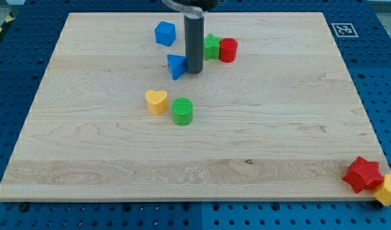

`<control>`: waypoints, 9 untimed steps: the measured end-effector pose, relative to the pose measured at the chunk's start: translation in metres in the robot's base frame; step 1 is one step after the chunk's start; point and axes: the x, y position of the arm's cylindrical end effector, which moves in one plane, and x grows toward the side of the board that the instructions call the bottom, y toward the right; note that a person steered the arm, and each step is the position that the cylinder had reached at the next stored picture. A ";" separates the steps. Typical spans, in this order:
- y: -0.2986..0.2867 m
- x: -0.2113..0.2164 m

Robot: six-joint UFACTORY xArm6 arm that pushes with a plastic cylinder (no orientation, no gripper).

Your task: Move green star and the red circle towards the right of the board

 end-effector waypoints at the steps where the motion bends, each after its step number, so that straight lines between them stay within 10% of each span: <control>1: -0.019 -0.045; 3: -0.024 -0.085; 9: 0.137 0.025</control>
